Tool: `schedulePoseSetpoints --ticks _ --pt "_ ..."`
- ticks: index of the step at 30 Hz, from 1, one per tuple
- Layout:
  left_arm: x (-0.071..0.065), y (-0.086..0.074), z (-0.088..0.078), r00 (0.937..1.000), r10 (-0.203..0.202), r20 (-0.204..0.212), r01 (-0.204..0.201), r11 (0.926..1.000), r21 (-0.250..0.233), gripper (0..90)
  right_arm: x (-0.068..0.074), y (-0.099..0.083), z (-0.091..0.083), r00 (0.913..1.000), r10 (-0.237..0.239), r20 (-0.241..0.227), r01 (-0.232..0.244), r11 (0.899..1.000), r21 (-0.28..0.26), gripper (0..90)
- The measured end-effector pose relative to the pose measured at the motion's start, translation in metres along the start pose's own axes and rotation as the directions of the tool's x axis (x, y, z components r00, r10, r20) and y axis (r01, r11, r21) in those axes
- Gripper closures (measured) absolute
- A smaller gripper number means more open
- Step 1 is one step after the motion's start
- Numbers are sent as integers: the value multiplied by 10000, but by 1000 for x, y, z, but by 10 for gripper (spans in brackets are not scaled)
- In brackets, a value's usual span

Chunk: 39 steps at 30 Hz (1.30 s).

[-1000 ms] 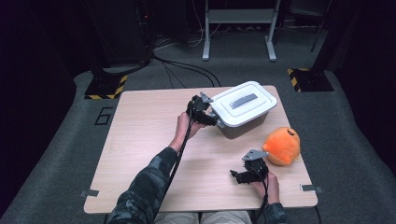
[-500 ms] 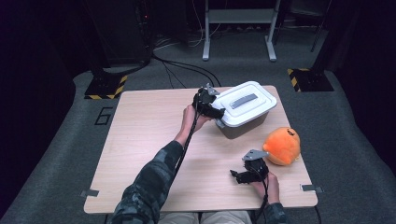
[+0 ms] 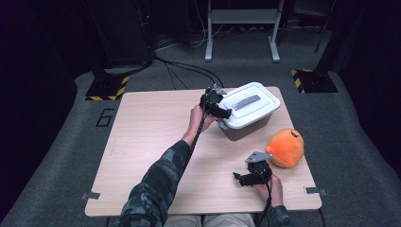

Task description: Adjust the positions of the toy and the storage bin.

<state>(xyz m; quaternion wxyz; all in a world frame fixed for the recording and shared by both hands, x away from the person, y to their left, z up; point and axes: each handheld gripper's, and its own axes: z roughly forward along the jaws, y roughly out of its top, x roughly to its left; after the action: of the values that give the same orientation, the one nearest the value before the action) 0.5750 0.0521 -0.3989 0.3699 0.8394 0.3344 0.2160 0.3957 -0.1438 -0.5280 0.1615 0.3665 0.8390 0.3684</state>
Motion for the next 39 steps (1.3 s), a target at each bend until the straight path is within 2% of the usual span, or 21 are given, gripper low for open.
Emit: schedulePoseSetpoints --ticks 15,23,28,32,36,38,39 --pt "4 -16 -15 9997 64 234 -58 9997 -241 166 0 0 0 10000 5 -2 -5 10000 -5 145" --pt "6 -29 -26 9999 -12 152 18 9990 -447 166 0 0 0 10000 25 2 -25 10000 -3 146" --pt "9 -35 -35 9999 -4 172 9 9995 -304 166 0 0 0 10000 21 38 -21 10000 10 141" --pt "10 -41 -42 9999 -17 160 22 9995 -319 166 2 0 0 9998 -4 175 4 10000 6 116" --pt "11 -48 -48 9997 -128 188 136 9991 -395 166 3 1 2 9994 -71 325 64 9997 236 9" --pt "13 -52 -52 9998 8 189 -1 9992 -392 166 4 1 2 9992 -60 400 49 9996 262 0" --pt "12 -54 -54 9998 -73 171 80 9990 -449 166 4 1 2 9991 -159 392 149 9996 255 0"
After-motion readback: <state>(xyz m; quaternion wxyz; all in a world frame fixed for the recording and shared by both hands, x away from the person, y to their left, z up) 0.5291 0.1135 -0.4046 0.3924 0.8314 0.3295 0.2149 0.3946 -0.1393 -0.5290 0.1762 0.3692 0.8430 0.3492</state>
